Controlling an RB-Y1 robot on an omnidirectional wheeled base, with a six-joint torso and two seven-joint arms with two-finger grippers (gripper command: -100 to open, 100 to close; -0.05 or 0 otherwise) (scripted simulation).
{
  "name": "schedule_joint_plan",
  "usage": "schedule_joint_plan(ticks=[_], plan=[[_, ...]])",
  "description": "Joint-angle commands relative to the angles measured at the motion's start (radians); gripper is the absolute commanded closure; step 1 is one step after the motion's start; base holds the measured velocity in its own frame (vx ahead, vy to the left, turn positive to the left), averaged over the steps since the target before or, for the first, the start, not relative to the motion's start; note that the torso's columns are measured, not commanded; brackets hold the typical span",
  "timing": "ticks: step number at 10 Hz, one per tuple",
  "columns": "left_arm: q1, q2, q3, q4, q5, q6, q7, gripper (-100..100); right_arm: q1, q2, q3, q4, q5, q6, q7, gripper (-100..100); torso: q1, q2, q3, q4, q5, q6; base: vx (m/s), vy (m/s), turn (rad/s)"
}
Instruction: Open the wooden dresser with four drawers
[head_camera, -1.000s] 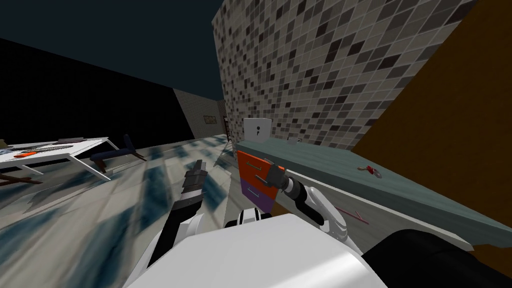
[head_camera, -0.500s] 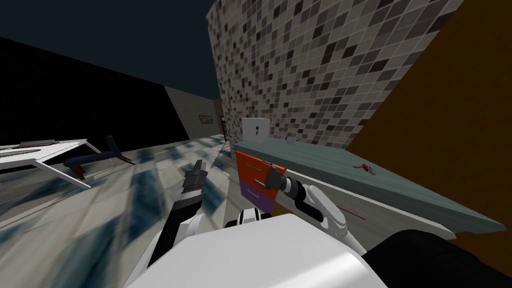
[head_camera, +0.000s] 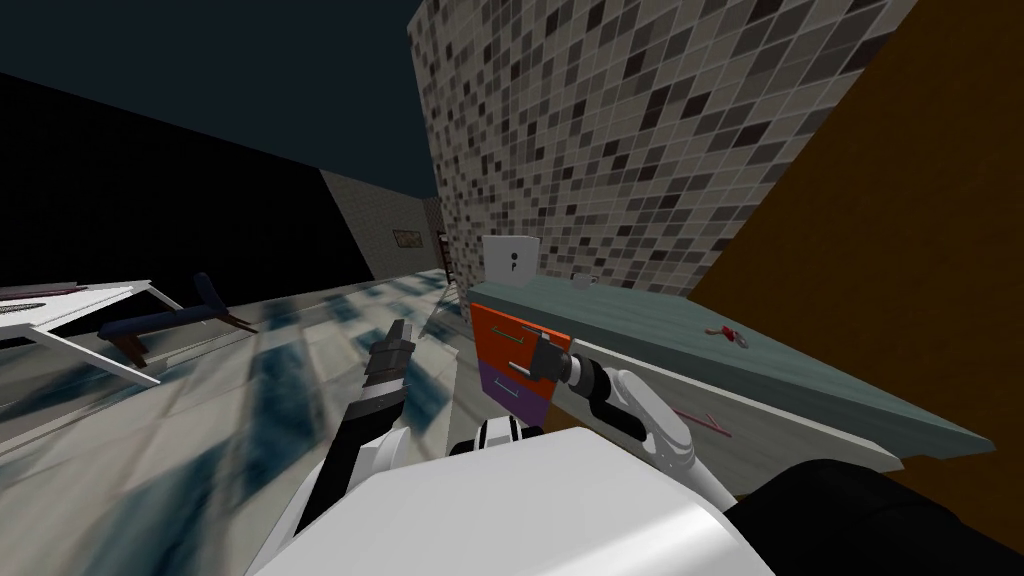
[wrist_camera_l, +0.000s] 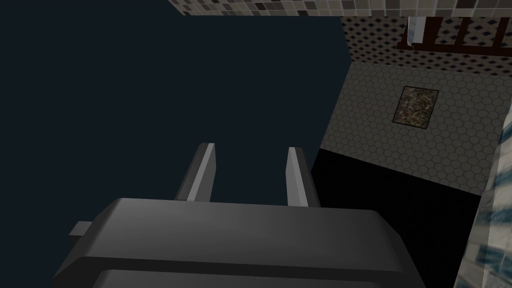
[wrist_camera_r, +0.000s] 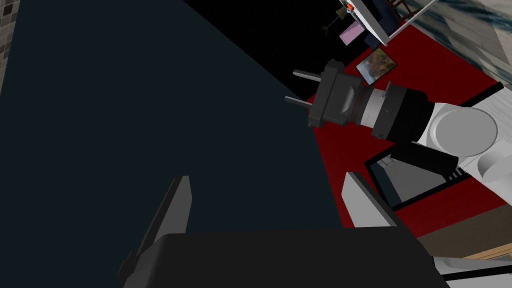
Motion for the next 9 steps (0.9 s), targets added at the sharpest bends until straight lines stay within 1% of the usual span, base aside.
schedule_joint_plan(ticks=[1, 2, 3, 4, 7, 8, 9], plan=[[0.0, 0.0, 0.0, 0.0, 0.0, 0.0, 0.0, 0, -0.002, -0.002, 0.0, 0.0, 0.003, 0.001, -0.002, -100, -0.001, 0.001, 0.0, 0.0, 0.0, 0.0, 0.006, 0.015, 0.091], [0.0, 0.0, 0.0, 0.0, 0.0, 0.0, 0.0, 0, -0.011, -0.029, 0.0, 0.007, 0.053, -0.006, 0.014, -100, 0.0, 0.001, 0.0, 0.0, 0.0, 0.0, 0.021, 0.023, -0.052], [0.0, 0.0, 0.0, 0.0, 0.0, 0.0, 0.0, 0, -0.02, -0.056, 0.0, 0.014, 0.081, -0.013, 0.029, -100, 0.001, 0.0, 0.0, 0.0, 0.0, 0.001, 0.053, 0.063, -0.186], [0.0, 0.0, 0.0, 0.0, 0.0, 0.0, 0.0, 0, -0.02, -0.056, 0.0, 0.014, 0.106, -0.013, 0.029, -100, 0.002, -0.002, -0.001, 0.0, 0.001, 0.001, 0.027, 0.032, -0.096], [0.0, 0.0, 0.0, 0.0, 0.0, 0.0, 0.0, 0, -0.02, -0.056, 0.0, 0.014, 0.112, -0.013, 0.029, -100, -0.002, 0.002, 0.001, 0.001, -0.001, 0.0, -0.003, -0.003, 0.01], [0.0, 0.0, 0.0, 0.0, 0.0, 0.0, 0.0, 0, -0.03, -0.083, 0.0, 0.022, 0.161, -0.02, 0.044, -100, -0.001, 0.001, 0.001, 0.001, 0.0, 0.0, 0.009, 0.011, -0.032], [0.0, 0.0, 0.0, 0.0, 0.0, 0.0, 0.0, 0, -0.03, -0.083, 0.0, 0.022, 0.166, -0.02, 0.044, -100, 0.001, 0.0, 0.0, 0.0, 0.0, 0.001, 0.025, 0.029, -0.087]])
